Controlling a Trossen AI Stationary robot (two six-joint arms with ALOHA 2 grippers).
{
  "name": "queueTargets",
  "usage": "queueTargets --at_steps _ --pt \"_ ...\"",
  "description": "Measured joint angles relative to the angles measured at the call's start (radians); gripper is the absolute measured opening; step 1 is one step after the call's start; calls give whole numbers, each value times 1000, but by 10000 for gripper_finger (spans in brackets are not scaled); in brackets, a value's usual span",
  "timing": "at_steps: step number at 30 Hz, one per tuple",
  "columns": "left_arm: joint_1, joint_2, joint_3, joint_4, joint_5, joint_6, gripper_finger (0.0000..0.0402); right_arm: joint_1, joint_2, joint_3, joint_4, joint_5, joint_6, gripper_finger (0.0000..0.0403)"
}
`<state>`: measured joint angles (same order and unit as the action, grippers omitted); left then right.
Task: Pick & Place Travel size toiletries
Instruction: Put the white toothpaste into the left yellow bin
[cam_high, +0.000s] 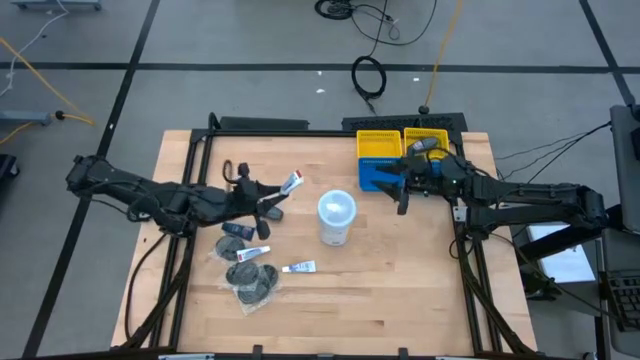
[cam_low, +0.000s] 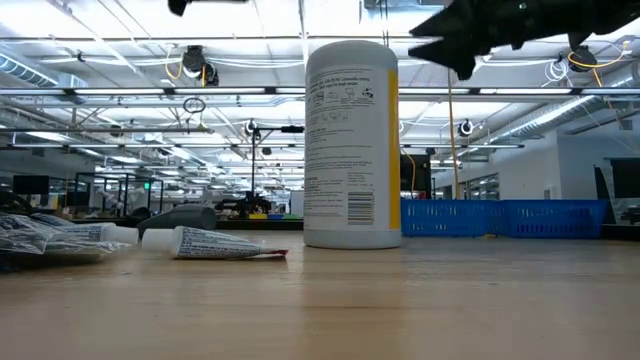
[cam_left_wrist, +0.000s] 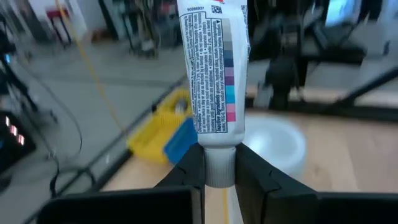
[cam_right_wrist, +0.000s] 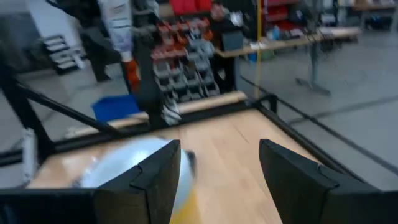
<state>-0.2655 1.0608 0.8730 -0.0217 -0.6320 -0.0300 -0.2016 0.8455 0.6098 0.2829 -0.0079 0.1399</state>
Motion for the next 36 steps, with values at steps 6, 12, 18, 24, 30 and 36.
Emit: queueTargets --at_steps 6,12,18,24,30,36 --pt "30 49 0 178 3 107 46 76 34 0 169 -2 -26 210" --pt "85 128 0 298 74 134 42 139 118 0 328 -2 -55 210" --pt "138 219 0 462 206 140 45 163 205 1 468 -2 -83 210" --pt "186 294 0 605 316 133 44 164 286 51 495 -2 -106 210" --pt "218 348 0 676 390 105 44 164 363 116 497 -17 -148 210" --pt "234 380 0 729 426 103 44 164 435 178 501 -21 -183 210"
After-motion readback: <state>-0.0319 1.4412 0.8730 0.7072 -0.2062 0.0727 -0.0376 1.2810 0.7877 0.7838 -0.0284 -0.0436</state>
